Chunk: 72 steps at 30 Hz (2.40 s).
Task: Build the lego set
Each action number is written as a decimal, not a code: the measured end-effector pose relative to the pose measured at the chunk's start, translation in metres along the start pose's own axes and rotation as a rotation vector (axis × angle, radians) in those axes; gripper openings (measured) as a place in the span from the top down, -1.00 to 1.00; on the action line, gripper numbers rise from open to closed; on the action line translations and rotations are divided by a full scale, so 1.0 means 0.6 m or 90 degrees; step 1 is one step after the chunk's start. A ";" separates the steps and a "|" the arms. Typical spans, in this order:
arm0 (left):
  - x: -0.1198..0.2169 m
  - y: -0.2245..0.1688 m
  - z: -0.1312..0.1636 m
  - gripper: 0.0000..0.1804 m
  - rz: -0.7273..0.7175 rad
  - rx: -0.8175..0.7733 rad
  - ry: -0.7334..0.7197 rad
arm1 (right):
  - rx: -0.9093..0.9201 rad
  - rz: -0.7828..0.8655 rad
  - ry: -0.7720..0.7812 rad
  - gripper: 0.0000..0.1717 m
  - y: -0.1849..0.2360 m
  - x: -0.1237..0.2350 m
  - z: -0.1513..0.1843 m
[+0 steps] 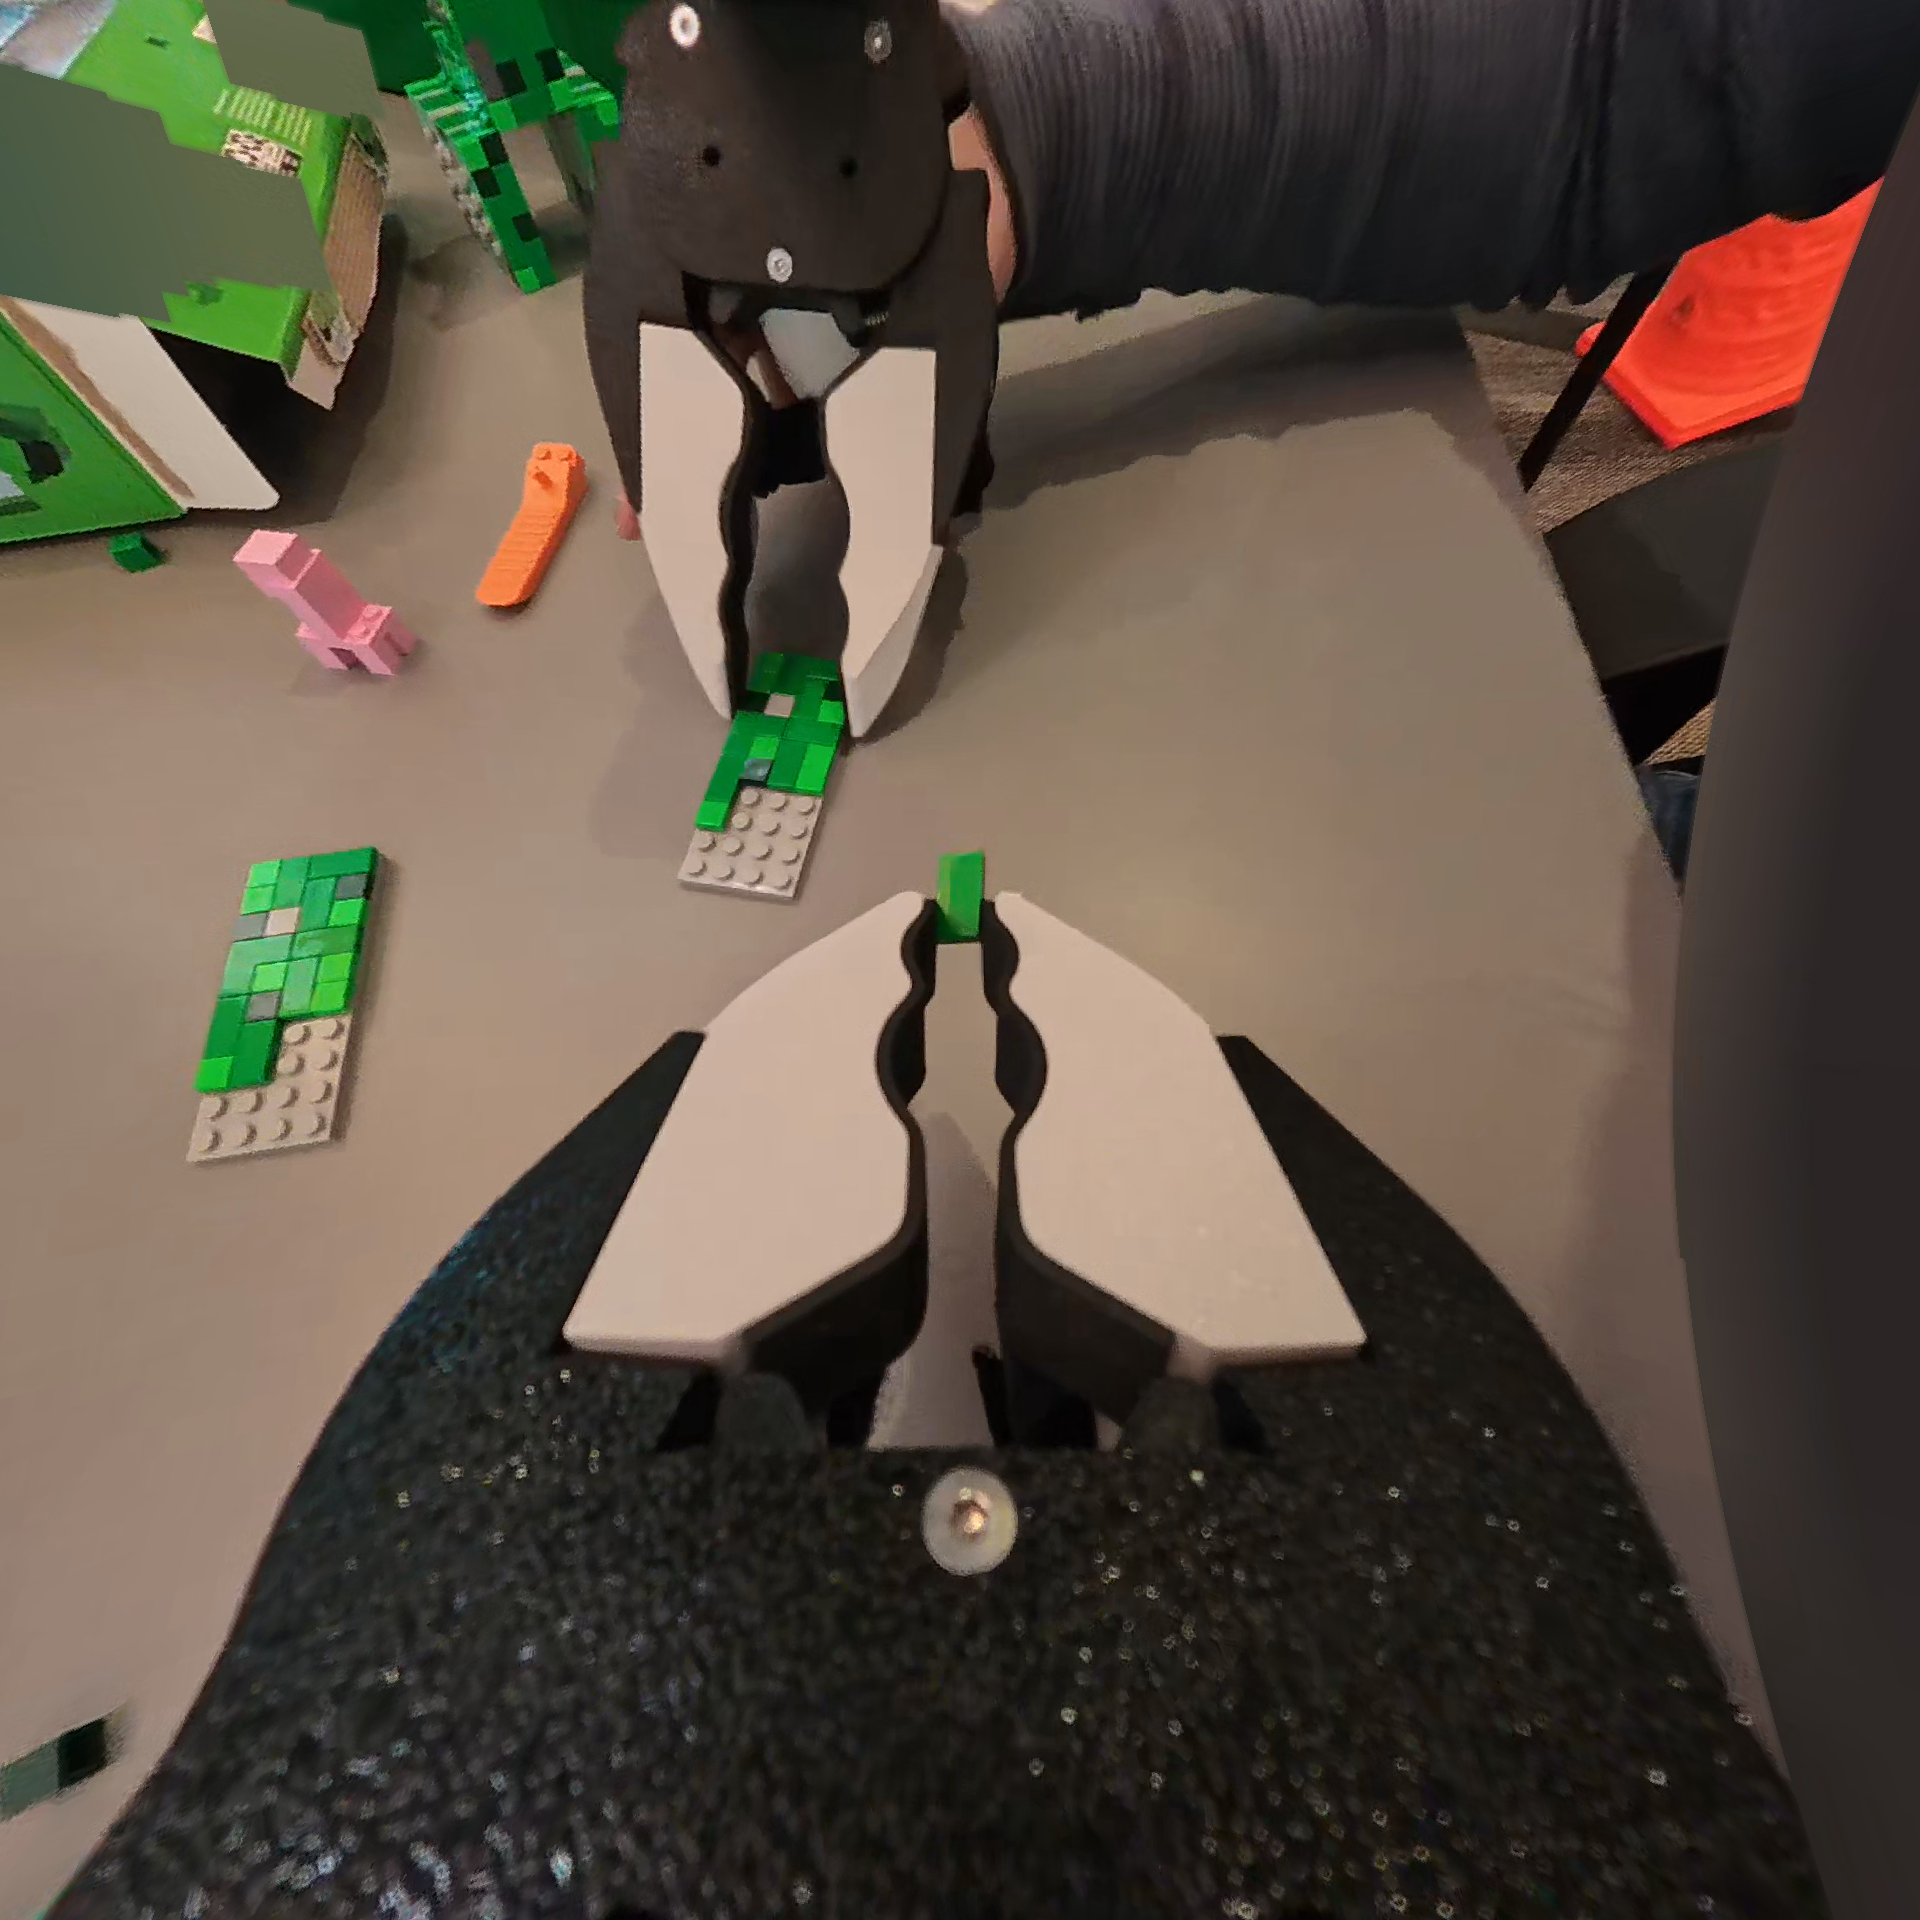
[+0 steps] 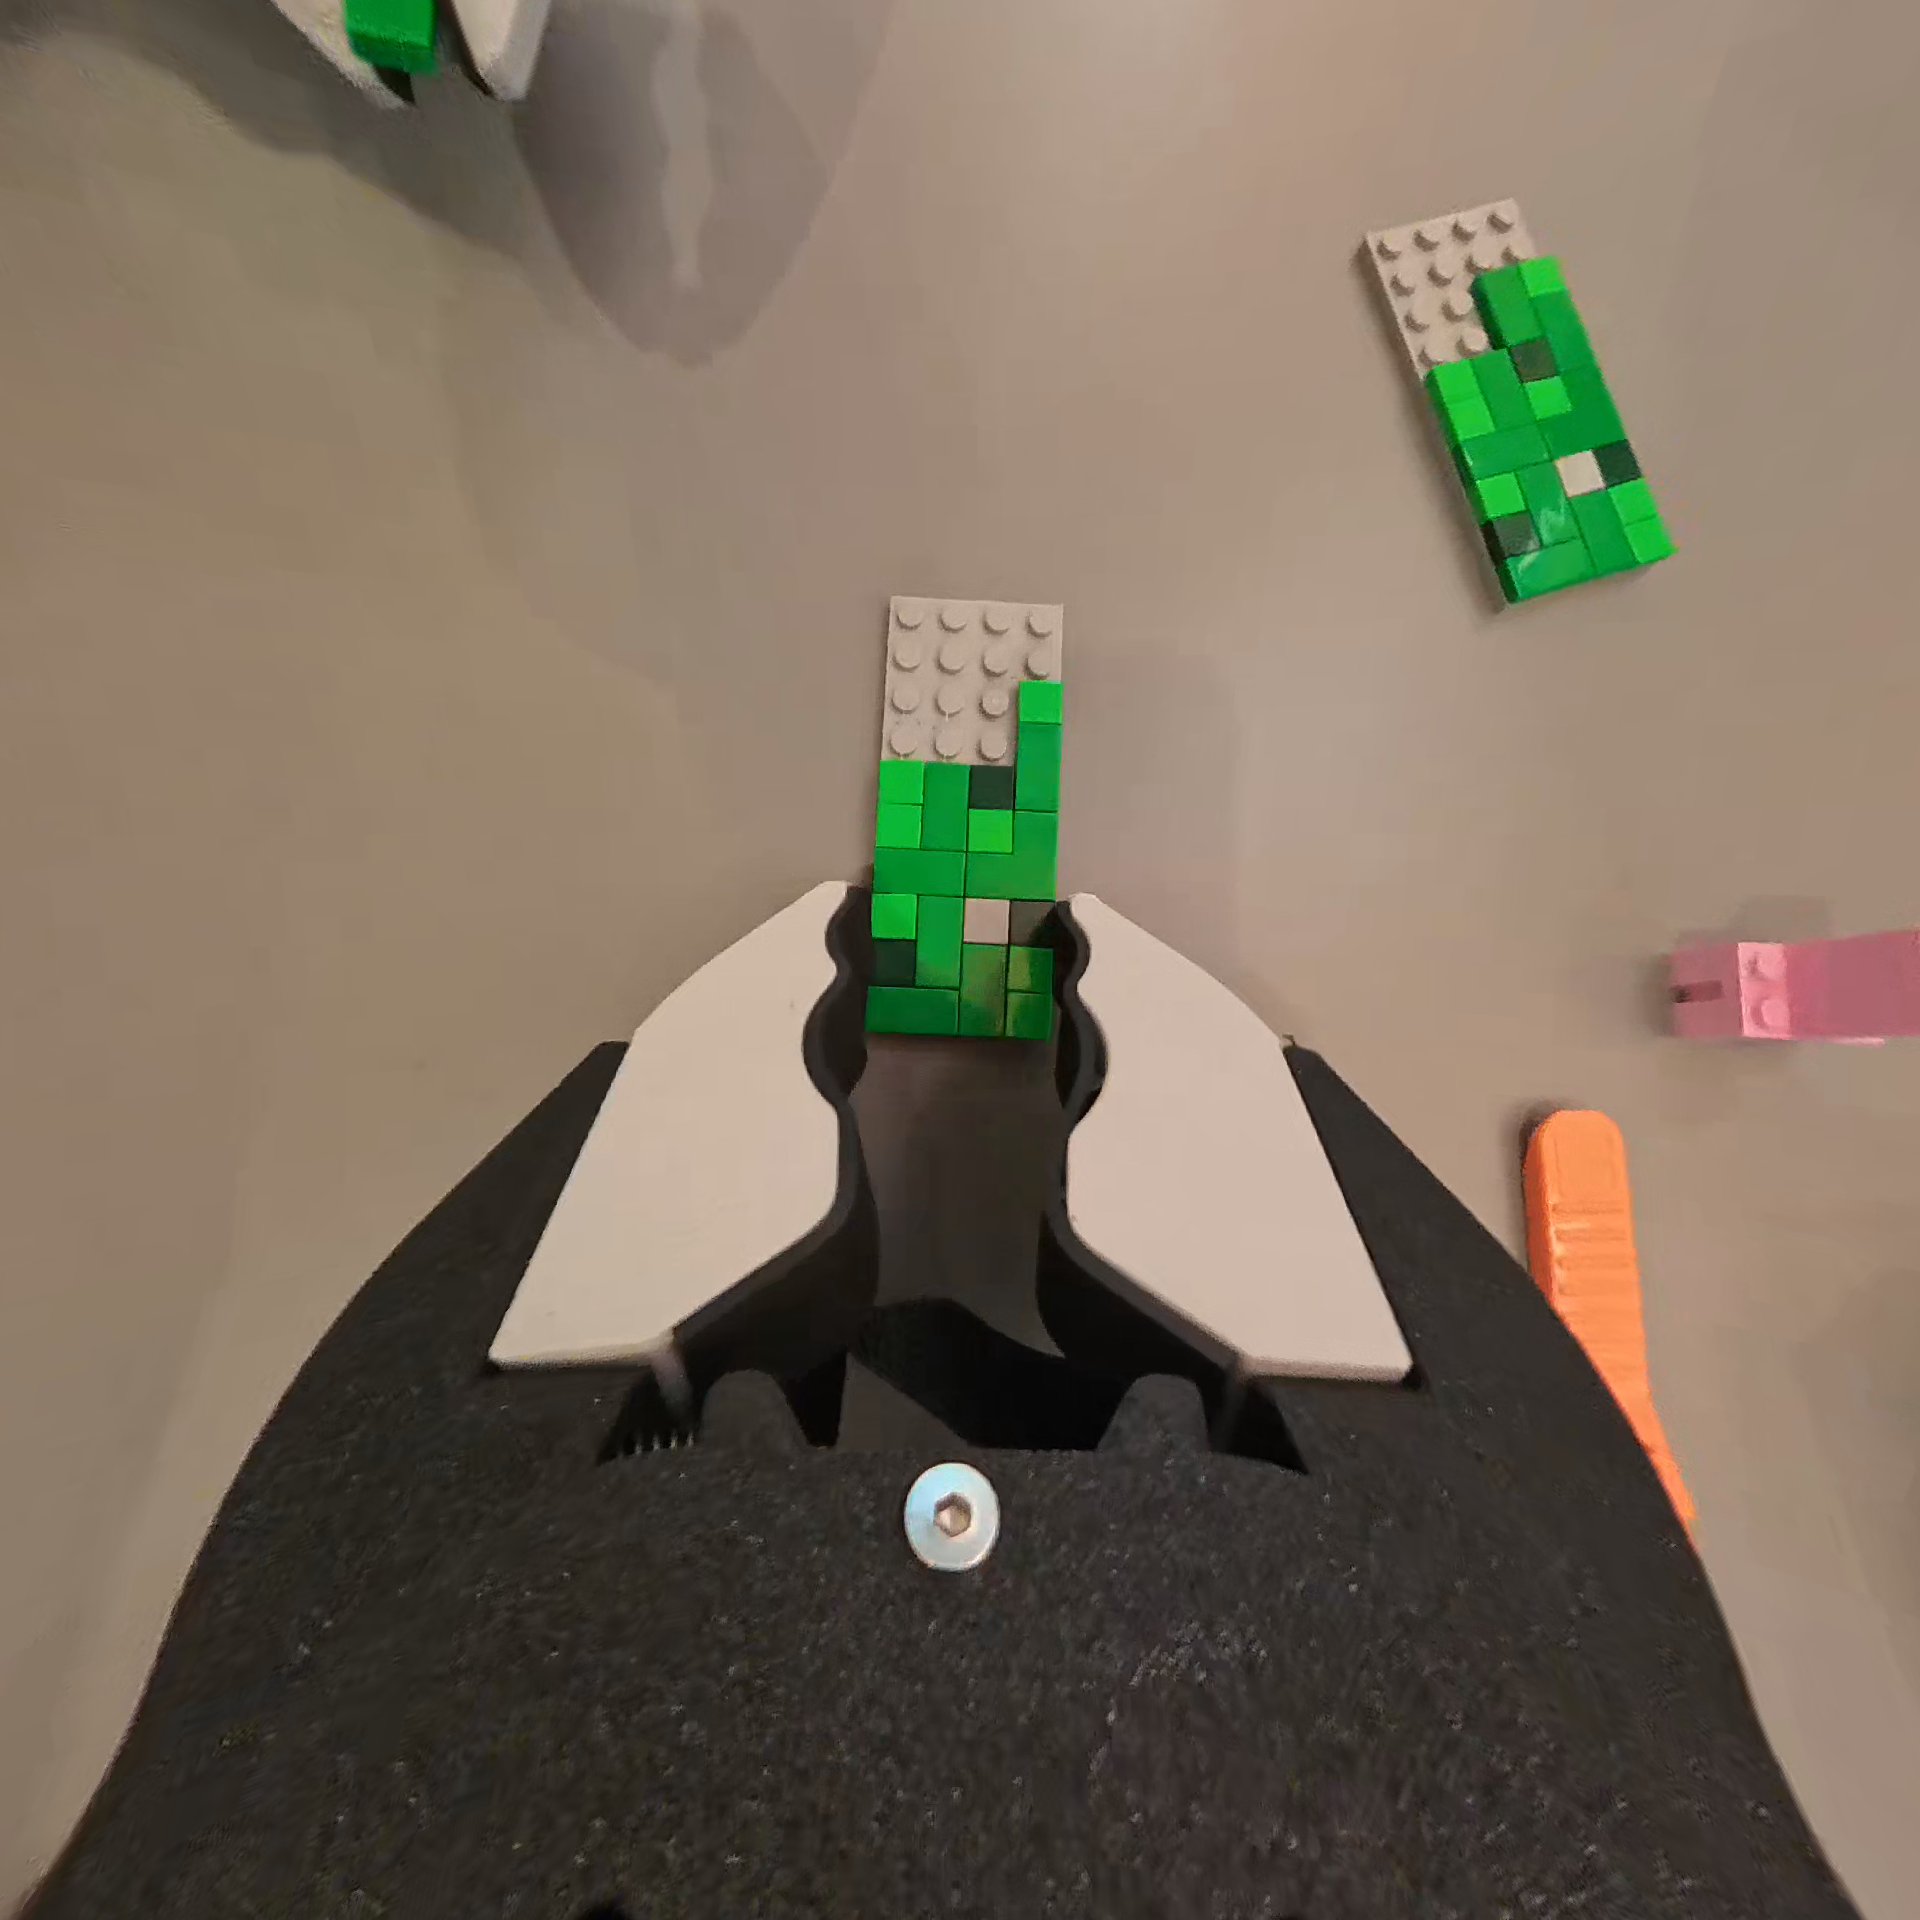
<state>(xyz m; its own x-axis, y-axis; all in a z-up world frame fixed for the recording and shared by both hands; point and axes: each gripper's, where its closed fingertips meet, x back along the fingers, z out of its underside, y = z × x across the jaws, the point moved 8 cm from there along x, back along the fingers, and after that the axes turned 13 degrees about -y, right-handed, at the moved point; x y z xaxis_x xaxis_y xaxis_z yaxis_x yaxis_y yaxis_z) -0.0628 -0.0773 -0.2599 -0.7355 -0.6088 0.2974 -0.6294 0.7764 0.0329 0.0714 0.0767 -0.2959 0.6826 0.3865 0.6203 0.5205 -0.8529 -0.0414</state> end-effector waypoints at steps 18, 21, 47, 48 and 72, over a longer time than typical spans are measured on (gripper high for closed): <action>-0.022 0.024 0.016 0.92 -0.052 -0.107 0.176 | 0.062 -0.068 -0.110 0.62 0.047 -0.053 -0.067; -0.025 0.023 0.028 0.92 -0.042 -0.101 0.225 | 0.067 -0.075 -0.099 0.62 0.053 -0.063 -0.067; -0.008 0.009 0.035 0.63 -0.075 -0.049 0.283 | 0.078 -0.071 -0.060 0.62 0.059 -0.078 -0.060; -0.003 0.008 0.037 0.58 -0.064 -0.036 0.267 | 0.075 -0.073 -0.065 0.62 0.059 -0.078 -0.059; 0.083 0.037 0.061 0.79 0.036 0.708 -0.242 | 0.167 -0.093 -0.179 0.62 0.073 -0.041 -0.134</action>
<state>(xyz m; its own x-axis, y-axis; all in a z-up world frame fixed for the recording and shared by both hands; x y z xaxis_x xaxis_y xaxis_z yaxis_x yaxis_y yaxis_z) -0.1223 -0.0963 -0.2794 -0.6788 -0.7333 -0.0384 -0.3272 0.3489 -0.8782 0.0360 0.0017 -0.2498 0.6865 0.6087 0.3977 0.7105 -0.6778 -0.1891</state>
